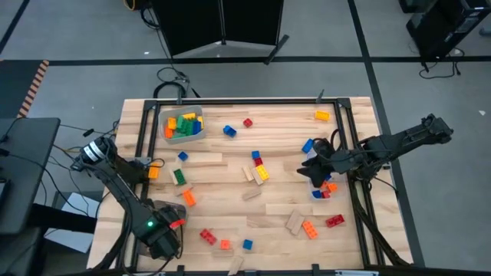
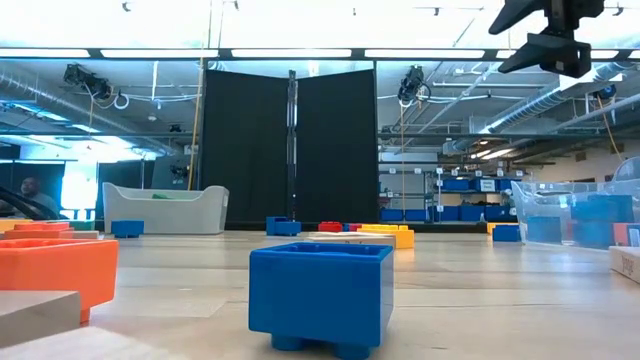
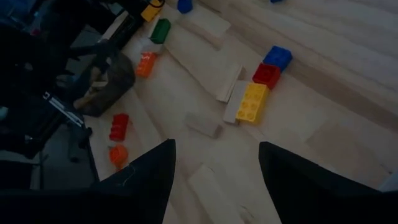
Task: Sort blocks by size
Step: Put the large yellow game piece into the gray bin
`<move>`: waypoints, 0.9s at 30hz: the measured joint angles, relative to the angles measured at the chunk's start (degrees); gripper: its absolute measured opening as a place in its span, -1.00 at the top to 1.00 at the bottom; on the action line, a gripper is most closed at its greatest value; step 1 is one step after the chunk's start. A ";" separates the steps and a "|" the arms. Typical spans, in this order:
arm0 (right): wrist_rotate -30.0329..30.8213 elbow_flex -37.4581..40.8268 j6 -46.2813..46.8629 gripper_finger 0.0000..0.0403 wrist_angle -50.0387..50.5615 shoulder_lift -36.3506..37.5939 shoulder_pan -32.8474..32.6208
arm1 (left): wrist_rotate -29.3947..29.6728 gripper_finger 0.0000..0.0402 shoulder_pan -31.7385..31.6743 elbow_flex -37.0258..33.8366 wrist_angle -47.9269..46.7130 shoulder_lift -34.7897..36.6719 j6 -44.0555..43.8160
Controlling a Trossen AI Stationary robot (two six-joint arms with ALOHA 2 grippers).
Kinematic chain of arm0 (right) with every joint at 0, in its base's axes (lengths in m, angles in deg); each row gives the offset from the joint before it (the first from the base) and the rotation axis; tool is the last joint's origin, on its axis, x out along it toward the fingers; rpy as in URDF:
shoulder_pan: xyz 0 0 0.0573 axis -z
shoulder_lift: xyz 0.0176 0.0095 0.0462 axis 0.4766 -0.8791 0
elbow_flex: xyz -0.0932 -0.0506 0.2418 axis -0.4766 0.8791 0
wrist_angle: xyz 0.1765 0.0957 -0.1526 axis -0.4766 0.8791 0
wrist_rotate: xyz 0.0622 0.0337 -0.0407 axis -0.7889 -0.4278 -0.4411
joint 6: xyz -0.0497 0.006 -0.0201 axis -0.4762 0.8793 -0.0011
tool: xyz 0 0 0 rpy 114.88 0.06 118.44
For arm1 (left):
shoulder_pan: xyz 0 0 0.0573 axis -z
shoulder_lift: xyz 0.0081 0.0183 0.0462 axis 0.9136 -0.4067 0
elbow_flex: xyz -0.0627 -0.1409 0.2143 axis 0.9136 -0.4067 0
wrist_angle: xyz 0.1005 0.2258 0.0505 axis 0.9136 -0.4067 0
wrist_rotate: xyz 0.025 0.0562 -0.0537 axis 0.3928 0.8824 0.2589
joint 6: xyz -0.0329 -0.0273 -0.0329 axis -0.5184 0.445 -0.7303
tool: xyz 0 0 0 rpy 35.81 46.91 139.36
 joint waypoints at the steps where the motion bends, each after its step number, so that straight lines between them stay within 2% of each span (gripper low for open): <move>1: -0.04 0.00 -0.48 -0.21 0.00 0.00 0.00 | -0.37 0.06 0.00 0.00 0.02 0.00 -0.13; 6: -0.02 0.00 -3.62 -0.22 0.02 0.36 1.53 | -2.45 0.04 -1.03 0.40 -2.37 0.02 -1.59; 11: -0.36 0.00 -7.73 -0.21 0.00 1.80 6.43 | -1.97 0.04 -3.39 1.58 -5.07 0.03 0.12; 16: -4.64 0.00 -12.81 -0.21 -0.86 2.69 12.55 | -1.69 0.04 -6.96 3.27 -3.67 0.04 -0.65; 18: -7.73 0.00 -14.80 -0.21 -1.60 2.68 15.03 | 3.73 0.04 -8.84 4.44 -2.07 0.04 0.30; 23: -12.97 0.00 -18.25 -0.21 -1.70 2.62 20.76 | 25.76 0.04 -13.95 9.71 6.13 0.04 13.05; 27: -16.25 -0.66 -18.98 -0.21 -1.72 2.38 24.78 | 34.24 0.04 -19.85 13.54 11.02 0.07 26.70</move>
